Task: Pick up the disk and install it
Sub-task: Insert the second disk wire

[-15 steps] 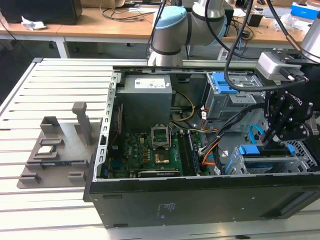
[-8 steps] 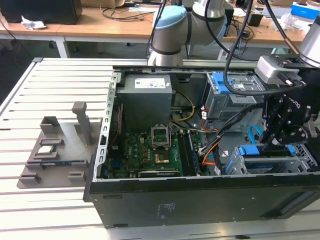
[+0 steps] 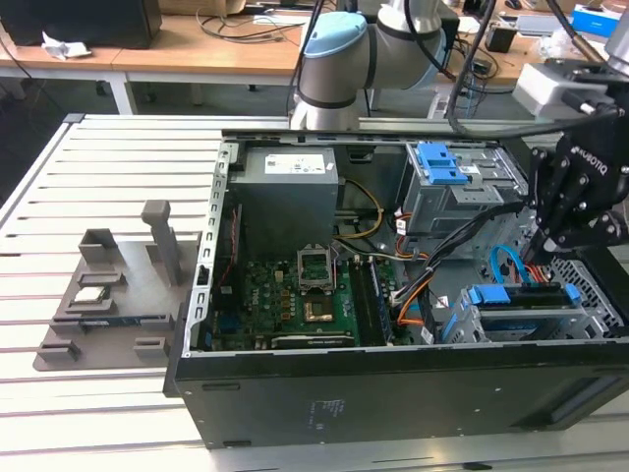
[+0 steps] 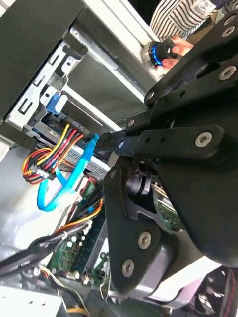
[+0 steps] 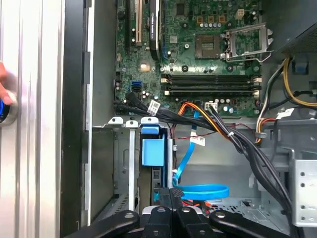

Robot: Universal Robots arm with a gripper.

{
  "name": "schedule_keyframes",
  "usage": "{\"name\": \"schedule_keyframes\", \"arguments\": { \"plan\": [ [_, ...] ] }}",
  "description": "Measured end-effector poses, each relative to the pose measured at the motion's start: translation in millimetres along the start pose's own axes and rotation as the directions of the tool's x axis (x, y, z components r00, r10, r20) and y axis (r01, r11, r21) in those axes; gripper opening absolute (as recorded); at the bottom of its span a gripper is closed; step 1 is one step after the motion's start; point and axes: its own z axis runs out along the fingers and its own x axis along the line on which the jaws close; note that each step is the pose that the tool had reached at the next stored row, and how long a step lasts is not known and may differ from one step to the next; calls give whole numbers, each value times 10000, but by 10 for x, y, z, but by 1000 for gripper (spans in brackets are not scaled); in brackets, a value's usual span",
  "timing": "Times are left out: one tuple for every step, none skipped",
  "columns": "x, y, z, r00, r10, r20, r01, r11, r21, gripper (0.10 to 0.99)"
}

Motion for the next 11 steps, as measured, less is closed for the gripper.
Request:
{"name": "schedule_keyframes", "arguments": {
  "plan": [
    [-10,3,-55,10000,0,0,0,10000,-1,106],
    [-18,5,-104,10000,0,-3,0,10000,0,106],
    [-23,8,-149,10000,0,-5,0,10000,0,106],
    [-25,11,-206,10000,0,-4,0,10000,0,106],
    [-22,13,-254,10000,1,-4,-1,10000,-1,106],
    [-19,15,-284,10000,0,-4,0,10000,-1,106],
    [-17,16,-296,10000,0,-3,0,10000,-1,106],
    [-17,15,-297,10000,0,-2,0,10000,0,106],
    [-17,16,-299,10000,0,-4,0,10000,0,106],
    [-17,16,-299,10000,0,-3,0,10000,0,106],
    [-17,16,-299,10000,0,-3,0,10000,-1,106]
  ]
}}
